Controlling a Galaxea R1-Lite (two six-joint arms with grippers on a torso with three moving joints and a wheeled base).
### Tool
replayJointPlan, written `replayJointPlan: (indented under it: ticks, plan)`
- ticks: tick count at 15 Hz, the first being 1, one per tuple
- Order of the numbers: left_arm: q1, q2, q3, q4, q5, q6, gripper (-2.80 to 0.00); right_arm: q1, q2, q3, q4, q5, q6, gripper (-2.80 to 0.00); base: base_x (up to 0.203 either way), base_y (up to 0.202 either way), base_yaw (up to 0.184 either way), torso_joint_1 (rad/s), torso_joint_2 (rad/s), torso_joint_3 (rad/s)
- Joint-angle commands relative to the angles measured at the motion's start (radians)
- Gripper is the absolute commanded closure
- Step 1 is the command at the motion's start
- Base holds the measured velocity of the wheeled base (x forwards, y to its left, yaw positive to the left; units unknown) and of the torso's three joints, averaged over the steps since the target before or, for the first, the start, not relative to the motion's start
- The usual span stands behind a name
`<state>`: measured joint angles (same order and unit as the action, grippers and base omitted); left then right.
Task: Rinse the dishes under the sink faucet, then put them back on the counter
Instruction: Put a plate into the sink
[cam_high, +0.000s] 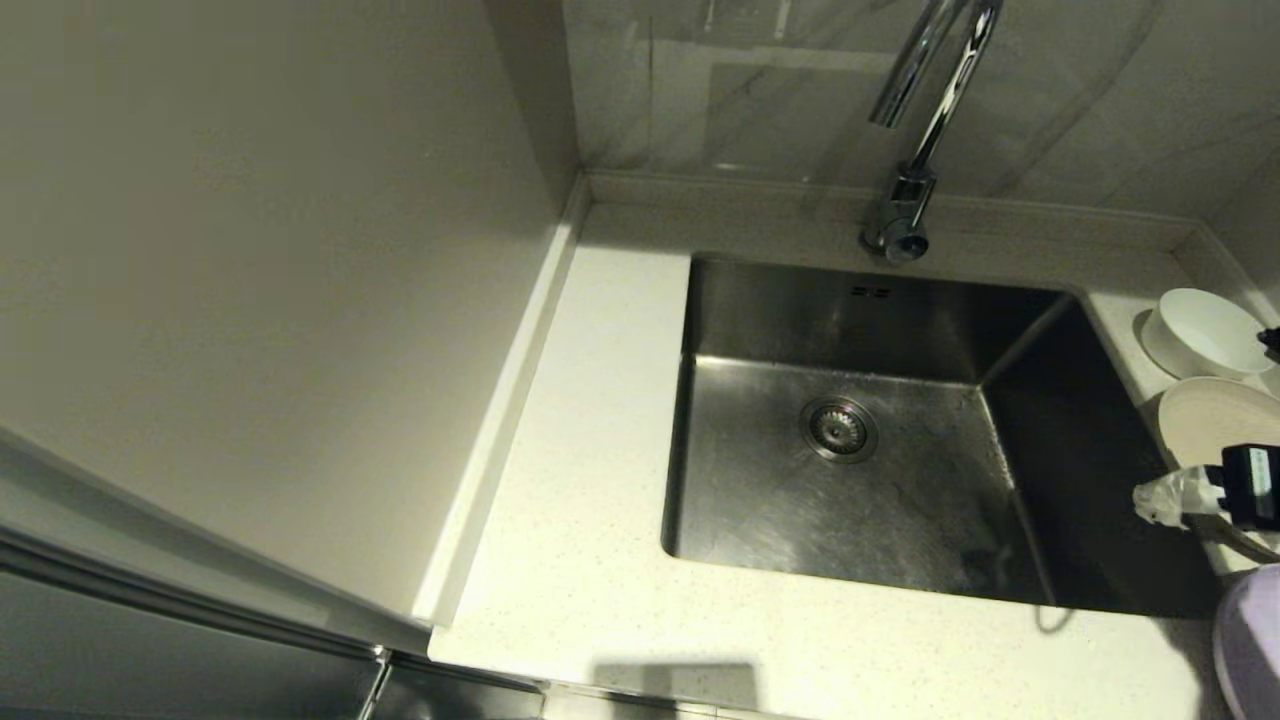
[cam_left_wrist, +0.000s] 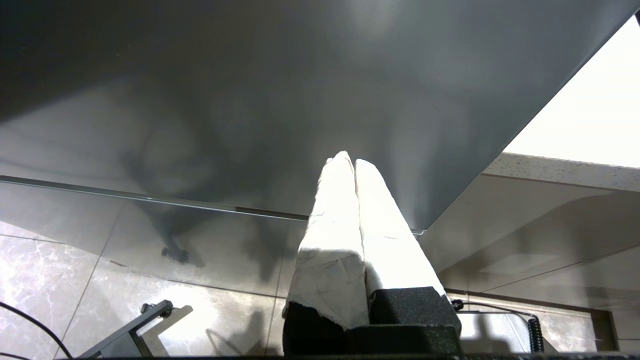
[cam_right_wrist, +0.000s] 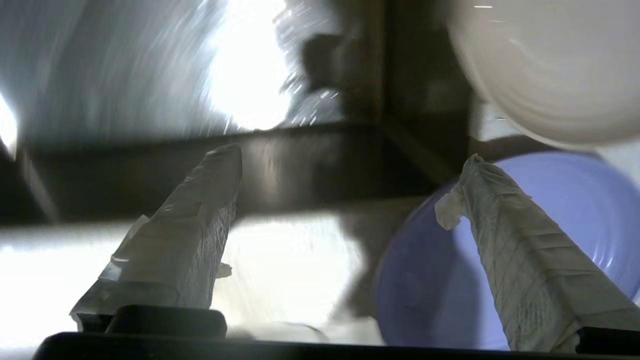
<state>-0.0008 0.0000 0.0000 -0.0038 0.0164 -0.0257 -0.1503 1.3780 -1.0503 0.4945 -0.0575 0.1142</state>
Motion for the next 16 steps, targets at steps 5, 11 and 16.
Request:
replayJointPlan:
  ticks: [5,11,16]
  plan:
    - [0.001,-0.003,0.0,-0.001,0.0,0.0,0.0,0.045,0.202,-0.045,0.001,-0.405,0.483,-2.8,0.0,0.0,0.0,0.0,0.0,0.0]
    - [0.001,-0.003,0.0,-0.001,0.0,0.0,0.0,-0.063,0.133,0.079,0.006,-0.416,0.476,-2.8,0.0,0.0,0.0,0.0,0.0,0.0]
    - [0.001,-0.004,0.0,-0.001,0.0,0.0,0.0,-0.067,0.104,0.135,0.004,-0.406,0.457,-2.8,0.0,0.0,0.0,0.0,0.0,0.0]
